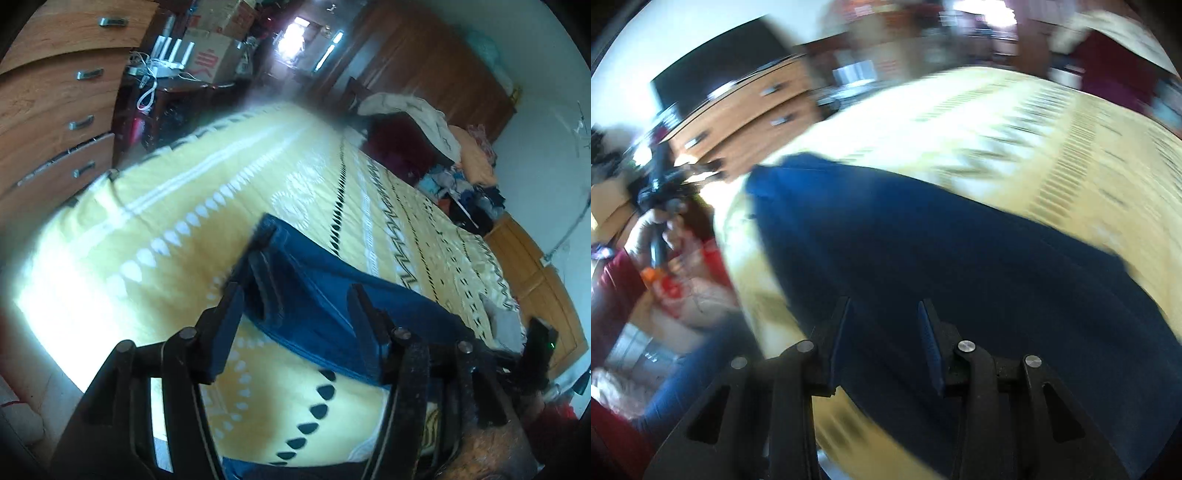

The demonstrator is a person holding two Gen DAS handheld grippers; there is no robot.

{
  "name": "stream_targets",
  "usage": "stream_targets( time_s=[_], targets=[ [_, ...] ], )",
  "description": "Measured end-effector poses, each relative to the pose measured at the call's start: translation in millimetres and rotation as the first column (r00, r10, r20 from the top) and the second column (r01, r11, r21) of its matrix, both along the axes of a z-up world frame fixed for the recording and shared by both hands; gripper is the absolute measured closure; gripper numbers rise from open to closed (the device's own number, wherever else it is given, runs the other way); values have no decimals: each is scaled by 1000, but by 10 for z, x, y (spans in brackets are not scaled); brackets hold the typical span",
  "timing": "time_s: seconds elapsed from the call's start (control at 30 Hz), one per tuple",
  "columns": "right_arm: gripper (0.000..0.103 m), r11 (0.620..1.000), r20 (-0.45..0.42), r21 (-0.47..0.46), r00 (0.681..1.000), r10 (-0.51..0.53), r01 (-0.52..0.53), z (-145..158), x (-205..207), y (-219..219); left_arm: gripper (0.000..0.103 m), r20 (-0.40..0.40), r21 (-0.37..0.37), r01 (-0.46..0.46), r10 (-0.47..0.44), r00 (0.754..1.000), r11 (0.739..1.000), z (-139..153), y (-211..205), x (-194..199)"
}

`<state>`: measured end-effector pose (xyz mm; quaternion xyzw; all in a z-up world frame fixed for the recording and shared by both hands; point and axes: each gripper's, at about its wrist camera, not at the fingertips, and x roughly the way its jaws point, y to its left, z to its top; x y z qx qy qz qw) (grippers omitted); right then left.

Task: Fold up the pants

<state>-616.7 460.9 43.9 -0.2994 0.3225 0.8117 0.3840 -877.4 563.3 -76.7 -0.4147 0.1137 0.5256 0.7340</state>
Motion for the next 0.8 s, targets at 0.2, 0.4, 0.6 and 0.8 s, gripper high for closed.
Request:
stream_targets(
  time_s=[0.2, 0.4, 0.6, 0.8],
  targets=[
    [62, 965, 56, 26, 964, 260, -262, -84, -1615, 780, 44, 30, 4, -2, 2, 1000, 1000, -87, -182, 13],
    [63, 940, 192, 44, 926, 325, -339, -354, -2519, 1073, 43, 93, -21, 37, -35, 995, 999, -215, -261, -50],
    [98, 968, 127, 23, 961, 246, -250, -307, -2509, 1349, 43, 206, -15, 121, -116, 972, 992, -305, -241, -9],
    [98, 961, 46, 99, 966, 256, -259, 272, -2283, 1227, 43, 245, -23, 201, -189, 951, 979, -366, 17, 274]
  ],
)
